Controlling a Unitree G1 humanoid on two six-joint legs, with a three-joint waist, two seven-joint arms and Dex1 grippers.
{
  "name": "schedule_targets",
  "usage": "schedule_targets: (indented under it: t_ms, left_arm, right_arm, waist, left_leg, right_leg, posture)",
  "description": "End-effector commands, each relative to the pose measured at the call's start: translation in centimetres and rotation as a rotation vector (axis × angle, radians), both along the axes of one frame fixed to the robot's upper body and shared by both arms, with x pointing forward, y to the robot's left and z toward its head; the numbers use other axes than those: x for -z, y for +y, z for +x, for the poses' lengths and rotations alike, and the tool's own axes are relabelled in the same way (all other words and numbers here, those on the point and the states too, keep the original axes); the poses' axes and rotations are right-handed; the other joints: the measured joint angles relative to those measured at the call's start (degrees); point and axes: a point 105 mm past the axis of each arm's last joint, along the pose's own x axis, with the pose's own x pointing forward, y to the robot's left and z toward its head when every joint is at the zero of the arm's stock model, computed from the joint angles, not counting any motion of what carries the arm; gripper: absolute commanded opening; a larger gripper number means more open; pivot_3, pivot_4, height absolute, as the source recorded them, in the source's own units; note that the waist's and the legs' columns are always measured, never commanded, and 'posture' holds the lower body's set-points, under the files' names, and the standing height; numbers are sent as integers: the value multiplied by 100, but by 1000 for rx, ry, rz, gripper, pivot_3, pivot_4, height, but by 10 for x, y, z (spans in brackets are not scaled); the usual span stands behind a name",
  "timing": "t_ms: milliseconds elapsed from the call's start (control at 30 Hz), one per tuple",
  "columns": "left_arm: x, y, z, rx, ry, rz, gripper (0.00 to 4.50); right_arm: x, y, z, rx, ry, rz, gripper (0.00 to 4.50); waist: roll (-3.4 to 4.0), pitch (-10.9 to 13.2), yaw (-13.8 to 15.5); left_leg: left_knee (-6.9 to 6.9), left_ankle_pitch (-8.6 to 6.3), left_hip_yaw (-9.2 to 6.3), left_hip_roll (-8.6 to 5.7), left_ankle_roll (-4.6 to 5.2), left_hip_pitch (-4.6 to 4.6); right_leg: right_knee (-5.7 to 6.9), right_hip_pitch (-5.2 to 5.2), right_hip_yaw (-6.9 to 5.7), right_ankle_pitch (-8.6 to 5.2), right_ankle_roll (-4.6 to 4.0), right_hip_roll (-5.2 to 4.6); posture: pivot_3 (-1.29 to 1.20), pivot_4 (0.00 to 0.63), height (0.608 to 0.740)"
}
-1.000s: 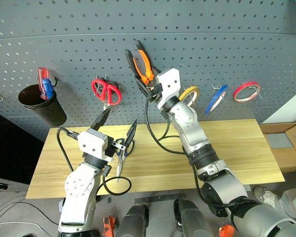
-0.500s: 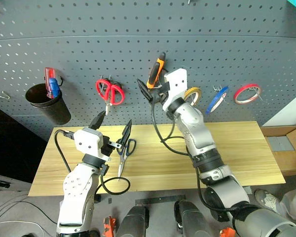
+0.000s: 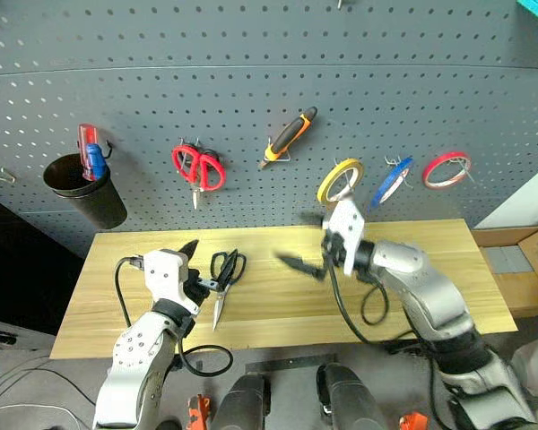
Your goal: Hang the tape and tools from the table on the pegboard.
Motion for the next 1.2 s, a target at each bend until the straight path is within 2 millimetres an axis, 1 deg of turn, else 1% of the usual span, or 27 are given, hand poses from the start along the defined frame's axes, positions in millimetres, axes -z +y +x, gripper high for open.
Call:
schedule_targets:
  t_ms: [33,100,133,200,267,367,467,533,600,700,767,867,967,1033,1133,1200]
  left_arm:
    - [12,-1,0,-9,122,60,4500]
    - [20,7,4,-66,193,106,4500]
    - [21,8,6,-83,214,100,4500]
    - [27,11,9,-125,287,126,4500]
    - [41,11,11,-130,417,172,4500]
    - [48,21,19,-202,491,213,4500]
    - [59,18,22,-186,561,232,4500]
    - [68,17,19,-166,625,245,4500]
    - [74,15,19,-151,649,253,4500]
    - [79,4,22,-93,653,240,4500]
    - [86,4,26,-105,659,277,4500]
    - [93,0,30,-104,666,286,4500]
    - [103,1,30,-147,727,291,4500]
    - [107,2,30,-157,738,312,4500]
    - [109,1,31,-162,741,314,3908]
    - [111,0,30,-162,756,315,3198]
  right_arm:
    - [15,6,-23,-96,64,-95,4462]
    - [28,6,-14,-32,50,-159,4462]
    - [29,7,-7,11,41,-162,4462]
    - [27,13,-8,-3,40,-145,4462]
    - [20,20,-9,-20,13,-100,4462]
    - [11,26,-5,-2,-36,-51,4462]
    - [3,29,-1,14,-69,-11,4462]
    - [2,30,-1,13,-73,-5,4462]
    - [-1,30,0,20,-75,4,4462]
    - [-2,29,1,32,-78,7,4462]
    - [-1,28,3,44,-79,1,4462]
    - [-1,26,4,55,-78,-4,4462]
    - [0,25,3,57,-74,-4,4462]
    - [-1,25,3,59,-73,-4,4462]
    - [-1,24,2,63,-67,-3,4500]
    - [-1,24,2,63,-64,-9,4500]
  waist:
    - [0,0,-5]
    - [-1,0,-21]
    - [-1,-1,-21]
    - [-1,-1,-4]
    - [-2,-1,0]
    - [-2,0,4]
    - [-3,0,2]
    - [-3,0,-1]
    - [-3,1,-2]
    - [-3,2,-2]
    - [-3,2,-2]
    - [-3,2,-3]
    - [-3,2,-4]
    - [-3,2,-6]
    - [-3,2,-9]
    - [-3,2,-15]
  left_leg:
    - [0,1,2,0,-1,0]
    - [0,0,5,0,-1,2]
    - [0,0,5,0,0,5]
    - [0,1,2,0,-1,10]
    - [0,2,-2,0,-4,9]
    - [0,10,-4,-1,-20,8]
    - [0,10,-3,-2,-21,7]
    - [-1,10,-2,-3,-21,8]
    - [-2,10,-2,-2,-21,8]
    - [-3,10,-4,-2,-21,7]
    - [-3,10,-4,-2,-21,7]
    - [-3,10,-3,-4,-21,7]
    - [-3,10,-3,-4,-21,7]
    - [-4,10,-5,-4,-20,7]
    - [-3,9,-2,-5,-20,10]
    - [-3,9,-2,-5,-20,13]
  right_leg:
    - [1,-1,1,0,0,-1]
    - [3,-2,3,0,0,-1]
    - [6,0,3,0,0,-2]
    - [9,2,2,1,1,-3]
    - [9,4,0,1,1,-5]
    - [6,5,-3,1,2,-6]
    - [5,3,-4,1,1,-8]
    - [4,2,-4,1,1,-8]
    - [3,1,-3,1,1,-8]
    - [3,1,-1,1,1,-10]
    - [2,2,-1,1,1,-12]
    - [1,3,-1,1,1,-16]
    - [1,2,-2,1,1,-17]
    - [2,4,-5,1,1,-17]
    - [2,6,-2,1,2,-19]
    - [3,8,-2,1,1,-19]
  posture:
    - [-11,224,740]
    - [-12,230,740]
    - [-12,232,740]
    - [-9,237,740]
    - [-3,244,740]
    - [-9,249,740]
    - [-11,255,740]
    - [-21,259,740]
    - [-23,262,740]
    - [-24,265,740]
    - [-31,267,740]
    - [-36,271,740]
    - [-40,274,740]
    - [-45,276,740]
    - [-46,276,740]
    - [-49,278,740]
